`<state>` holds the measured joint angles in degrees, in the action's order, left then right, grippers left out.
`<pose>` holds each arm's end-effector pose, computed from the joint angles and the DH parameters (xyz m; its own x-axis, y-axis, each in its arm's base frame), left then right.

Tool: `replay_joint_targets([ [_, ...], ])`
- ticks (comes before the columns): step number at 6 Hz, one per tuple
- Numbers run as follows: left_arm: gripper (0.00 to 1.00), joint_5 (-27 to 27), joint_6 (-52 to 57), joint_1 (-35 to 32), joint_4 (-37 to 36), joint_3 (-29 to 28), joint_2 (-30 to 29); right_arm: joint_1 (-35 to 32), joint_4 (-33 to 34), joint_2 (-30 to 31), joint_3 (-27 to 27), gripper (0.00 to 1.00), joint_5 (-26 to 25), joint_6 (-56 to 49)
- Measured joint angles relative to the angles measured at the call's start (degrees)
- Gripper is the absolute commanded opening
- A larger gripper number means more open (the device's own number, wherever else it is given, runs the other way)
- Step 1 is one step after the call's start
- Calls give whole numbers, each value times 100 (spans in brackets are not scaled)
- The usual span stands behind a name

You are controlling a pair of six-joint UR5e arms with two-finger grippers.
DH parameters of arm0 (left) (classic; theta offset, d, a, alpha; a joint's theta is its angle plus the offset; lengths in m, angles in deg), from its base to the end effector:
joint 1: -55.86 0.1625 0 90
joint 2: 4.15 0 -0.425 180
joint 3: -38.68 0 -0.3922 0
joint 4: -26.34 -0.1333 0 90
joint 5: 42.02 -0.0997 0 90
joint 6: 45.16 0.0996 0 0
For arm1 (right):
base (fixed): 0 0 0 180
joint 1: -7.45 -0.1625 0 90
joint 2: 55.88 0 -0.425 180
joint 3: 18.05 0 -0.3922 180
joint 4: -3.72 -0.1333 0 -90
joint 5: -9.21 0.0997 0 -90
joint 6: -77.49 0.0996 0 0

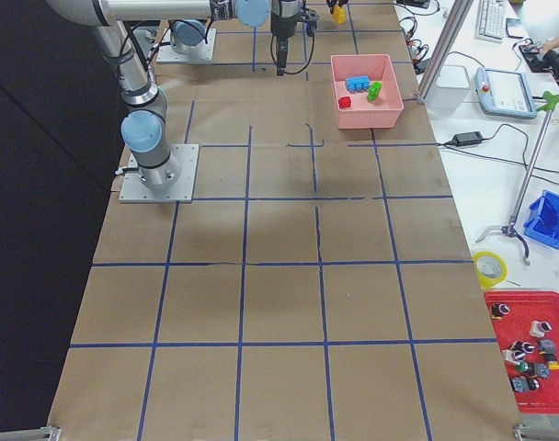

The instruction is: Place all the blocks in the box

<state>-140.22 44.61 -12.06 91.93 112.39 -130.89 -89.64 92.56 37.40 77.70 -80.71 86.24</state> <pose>0.1633 -0.7194 0.2746 -0.3787 0.9229 -0.0696 0.9120 0.3849 0.1420 0.1893 -0.4407 0.4642 -0.9996 0.0288 0.0083 0.0292 0.9976 0.0628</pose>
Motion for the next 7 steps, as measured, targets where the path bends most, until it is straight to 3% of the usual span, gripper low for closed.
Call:
replay_joint_targets([
  [2,0,361,-1138,-252,1202,-669,356,12,-9,-19,-18,100,-16,-4],
  [4,0,882,-3340,-932,2244,-1500,301,15,-7,-21,-51,100,-9,-1],
  [7,0,1621,-7345,-2438,2315,-1730,142,10,-9,-22,-55,100,8,2],
])
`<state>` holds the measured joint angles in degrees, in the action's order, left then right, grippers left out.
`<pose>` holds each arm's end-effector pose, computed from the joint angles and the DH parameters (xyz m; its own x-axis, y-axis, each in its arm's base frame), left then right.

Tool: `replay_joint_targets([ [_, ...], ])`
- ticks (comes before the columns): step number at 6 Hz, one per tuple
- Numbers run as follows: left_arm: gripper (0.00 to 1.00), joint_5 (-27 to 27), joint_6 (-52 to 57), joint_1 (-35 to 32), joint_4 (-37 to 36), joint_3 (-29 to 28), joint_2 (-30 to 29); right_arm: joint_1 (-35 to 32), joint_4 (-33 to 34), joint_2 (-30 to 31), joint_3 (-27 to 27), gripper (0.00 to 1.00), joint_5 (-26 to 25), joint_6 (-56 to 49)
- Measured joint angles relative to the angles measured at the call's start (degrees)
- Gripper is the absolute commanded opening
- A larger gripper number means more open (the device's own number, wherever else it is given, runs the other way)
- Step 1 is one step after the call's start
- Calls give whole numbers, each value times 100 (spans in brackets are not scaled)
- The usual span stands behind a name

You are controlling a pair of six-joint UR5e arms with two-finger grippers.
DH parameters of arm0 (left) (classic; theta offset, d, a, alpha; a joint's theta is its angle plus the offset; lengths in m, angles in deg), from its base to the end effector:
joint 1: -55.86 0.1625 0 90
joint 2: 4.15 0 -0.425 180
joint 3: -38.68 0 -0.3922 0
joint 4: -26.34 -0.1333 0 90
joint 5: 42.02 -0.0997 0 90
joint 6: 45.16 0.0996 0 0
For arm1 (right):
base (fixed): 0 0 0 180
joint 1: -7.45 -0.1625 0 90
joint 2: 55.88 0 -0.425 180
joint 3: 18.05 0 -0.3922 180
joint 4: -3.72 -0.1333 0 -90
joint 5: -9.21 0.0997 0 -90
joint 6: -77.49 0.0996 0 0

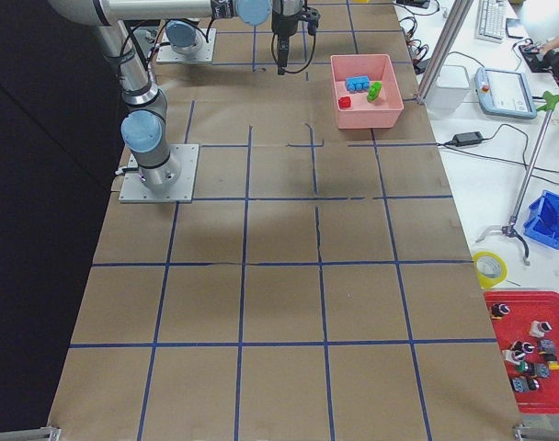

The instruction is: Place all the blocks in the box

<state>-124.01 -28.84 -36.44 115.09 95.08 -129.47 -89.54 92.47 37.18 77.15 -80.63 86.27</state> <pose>-0.1766 -0.7301 0.3981 -0.9383 0.3178 0.1360 0.3166 0.9481 -0.0313 0.1889 -0.4432 0.4669 -0.9995 0.0311 0.0063 0.0314 0.9978 0.0589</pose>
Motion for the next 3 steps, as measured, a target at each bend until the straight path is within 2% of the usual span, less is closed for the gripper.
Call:
replay_joint_targets([
  [1,4,170,-1015,-371,-318,-1,-222,-3,9,-1,4,100,-4,1],
  [2,29,271,-1542,-640,-793,1,-548,1,16,4,6,100,-23,1],
  [3,89,284,-1727,-793,-1256,35,-785,4,21,11,7,100,-45,1],
])
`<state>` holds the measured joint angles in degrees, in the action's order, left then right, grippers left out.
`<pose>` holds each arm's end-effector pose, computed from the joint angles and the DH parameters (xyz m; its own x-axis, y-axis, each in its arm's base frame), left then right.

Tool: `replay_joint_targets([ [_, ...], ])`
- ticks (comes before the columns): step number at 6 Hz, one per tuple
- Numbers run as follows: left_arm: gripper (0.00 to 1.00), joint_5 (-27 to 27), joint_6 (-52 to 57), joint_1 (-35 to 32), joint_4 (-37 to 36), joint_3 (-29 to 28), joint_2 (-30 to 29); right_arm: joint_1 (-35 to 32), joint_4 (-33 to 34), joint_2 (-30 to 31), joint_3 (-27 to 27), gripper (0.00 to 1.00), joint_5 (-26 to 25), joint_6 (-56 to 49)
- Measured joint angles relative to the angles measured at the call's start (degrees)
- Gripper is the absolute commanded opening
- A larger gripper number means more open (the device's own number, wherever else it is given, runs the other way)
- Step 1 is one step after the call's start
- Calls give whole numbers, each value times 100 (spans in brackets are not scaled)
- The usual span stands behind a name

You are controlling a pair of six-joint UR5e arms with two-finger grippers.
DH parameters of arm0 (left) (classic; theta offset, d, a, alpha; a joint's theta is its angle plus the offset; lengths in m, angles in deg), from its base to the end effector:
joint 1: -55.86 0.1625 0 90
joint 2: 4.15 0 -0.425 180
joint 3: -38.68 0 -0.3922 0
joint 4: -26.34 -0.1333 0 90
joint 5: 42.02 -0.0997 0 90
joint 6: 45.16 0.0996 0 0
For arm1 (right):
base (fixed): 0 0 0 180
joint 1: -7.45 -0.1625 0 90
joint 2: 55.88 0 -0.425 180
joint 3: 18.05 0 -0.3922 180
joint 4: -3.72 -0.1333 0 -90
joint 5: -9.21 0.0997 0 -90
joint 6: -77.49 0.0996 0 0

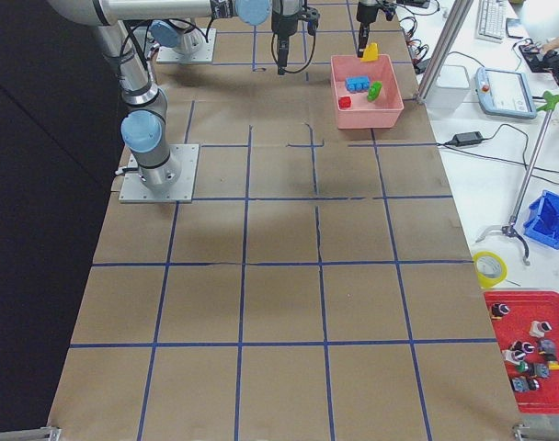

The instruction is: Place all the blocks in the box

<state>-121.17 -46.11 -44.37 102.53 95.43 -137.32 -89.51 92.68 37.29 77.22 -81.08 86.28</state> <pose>-0.2887 -0.7438 0.3141 -0.9670 0.1707 0.1889 0.1612 0.9848 -0.0647 0.1879 -0.4430 0.4676 -0.9994 0.0314 0.0134 0.0321 0.9981 0.0534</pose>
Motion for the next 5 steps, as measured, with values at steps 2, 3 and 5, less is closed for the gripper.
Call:
replay_joint_targets([
  [2,100,-29,-69,-59,-894,76,-162,1,6,3,1,100,-17,0],
  [3,100,-161,-69,-59,-1079,90,-85,1,7,4,1,100,-17,0],
  [5,100,-716,-47,35,-375,147,455,1,16,-3,4,100,6,0],
])
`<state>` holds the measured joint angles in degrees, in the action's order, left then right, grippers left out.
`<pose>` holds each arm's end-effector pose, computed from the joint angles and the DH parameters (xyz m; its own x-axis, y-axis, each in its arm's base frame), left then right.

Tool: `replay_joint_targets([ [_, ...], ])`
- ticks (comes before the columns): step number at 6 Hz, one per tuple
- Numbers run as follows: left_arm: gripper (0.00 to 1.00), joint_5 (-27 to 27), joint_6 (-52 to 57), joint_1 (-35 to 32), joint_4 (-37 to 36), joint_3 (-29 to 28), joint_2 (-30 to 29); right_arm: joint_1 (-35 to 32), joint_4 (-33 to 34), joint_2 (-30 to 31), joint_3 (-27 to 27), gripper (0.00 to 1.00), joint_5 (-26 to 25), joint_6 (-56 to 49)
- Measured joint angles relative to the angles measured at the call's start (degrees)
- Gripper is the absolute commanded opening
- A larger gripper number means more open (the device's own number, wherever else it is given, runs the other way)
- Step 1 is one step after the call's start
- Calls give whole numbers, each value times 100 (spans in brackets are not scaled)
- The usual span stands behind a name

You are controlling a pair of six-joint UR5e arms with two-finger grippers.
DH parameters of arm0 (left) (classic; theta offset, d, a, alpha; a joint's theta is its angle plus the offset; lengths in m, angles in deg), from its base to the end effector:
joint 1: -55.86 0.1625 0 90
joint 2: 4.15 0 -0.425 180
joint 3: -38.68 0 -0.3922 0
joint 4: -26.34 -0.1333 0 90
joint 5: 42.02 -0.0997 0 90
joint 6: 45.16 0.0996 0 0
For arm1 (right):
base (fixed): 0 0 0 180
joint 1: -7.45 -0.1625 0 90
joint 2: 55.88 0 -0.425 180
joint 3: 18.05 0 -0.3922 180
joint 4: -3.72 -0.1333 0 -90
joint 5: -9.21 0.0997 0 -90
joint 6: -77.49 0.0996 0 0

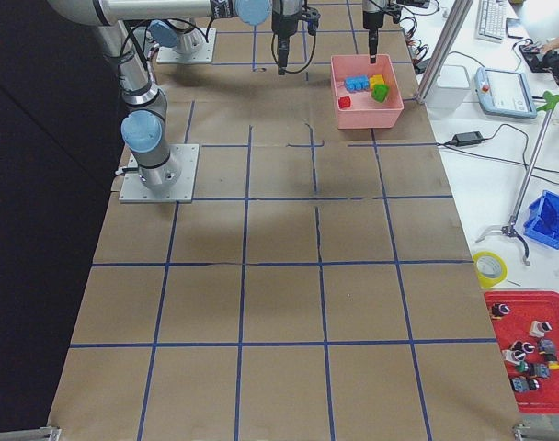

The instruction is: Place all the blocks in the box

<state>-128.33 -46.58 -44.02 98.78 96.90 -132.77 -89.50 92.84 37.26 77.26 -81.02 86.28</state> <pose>-0.2700 -0.7357 0.3687 -0.9849 0.1590 0.0678 0.1442 0.9722 -0.1844 0.1879 -0.4434 0.4672 -0.9994 0.0317 0.0121 0.0323 0.9981 0.0520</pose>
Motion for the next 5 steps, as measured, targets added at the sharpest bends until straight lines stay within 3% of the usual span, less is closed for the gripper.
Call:
replay_joint_targets([
  [2,100,-121,521,646,662,512,938,0,11,10,4,100,-11,0],
  [5,100,-103,1179,1289,890,2568,3048,8,16,13,-1,100,-10,-8],
])
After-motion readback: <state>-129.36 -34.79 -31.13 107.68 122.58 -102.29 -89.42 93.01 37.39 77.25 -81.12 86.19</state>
